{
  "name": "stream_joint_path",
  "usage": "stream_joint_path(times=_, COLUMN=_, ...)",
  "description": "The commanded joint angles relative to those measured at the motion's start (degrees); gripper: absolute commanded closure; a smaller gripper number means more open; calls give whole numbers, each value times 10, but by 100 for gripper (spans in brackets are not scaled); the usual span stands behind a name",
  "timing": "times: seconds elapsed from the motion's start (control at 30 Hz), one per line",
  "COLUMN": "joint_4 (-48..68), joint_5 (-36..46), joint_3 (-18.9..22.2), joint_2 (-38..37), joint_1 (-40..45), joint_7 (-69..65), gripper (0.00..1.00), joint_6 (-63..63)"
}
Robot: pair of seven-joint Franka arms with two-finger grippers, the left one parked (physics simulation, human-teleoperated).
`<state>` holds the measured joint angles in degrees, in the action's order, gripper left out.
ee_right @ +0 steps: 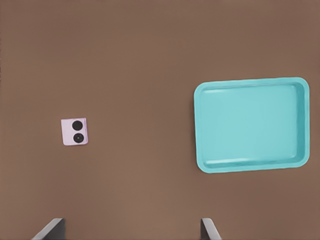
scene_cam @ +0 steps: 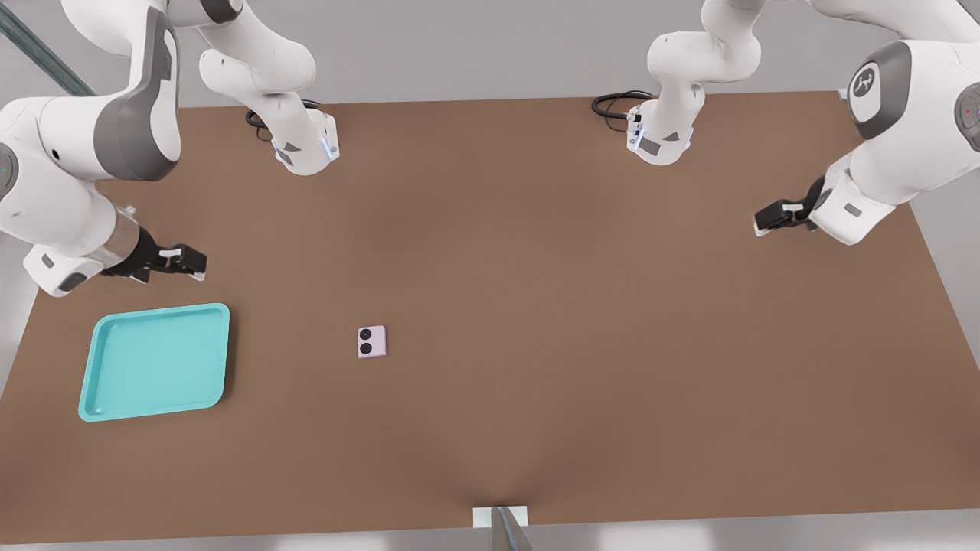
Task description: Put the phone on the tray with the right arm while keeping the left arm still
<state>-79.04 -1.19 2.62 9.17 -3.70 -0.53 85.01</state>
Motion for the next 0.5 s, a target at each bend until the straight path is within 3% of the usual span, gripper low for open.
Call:
stream_joint_path(times=0.0, joint_4=1, joint_5=0, joint_3=0, joint_2=0, joint_1=0, joint_7=-2, gripper=0, joint_6=51)
stream_joint_path(times=0.13, joint_4=5, joint_5=1, joint_3=-3, joint_2=20, joint_1=-10, joint_7=4, gripper=0, joint_6=52)
stream_joint_path(times=0.3, joint_4=6, joint_5=5, joint_3=-3, joint_2=135, joint_1=-97, joint_7=9, gripper=0, joint_6=169)
stream_joint_path(times=0.47, joint_4=-1, joint_5=16, joint_3=-24, joint_2=224, joint_1=-165, joint_7=146, gripper=0, joint_6=262)
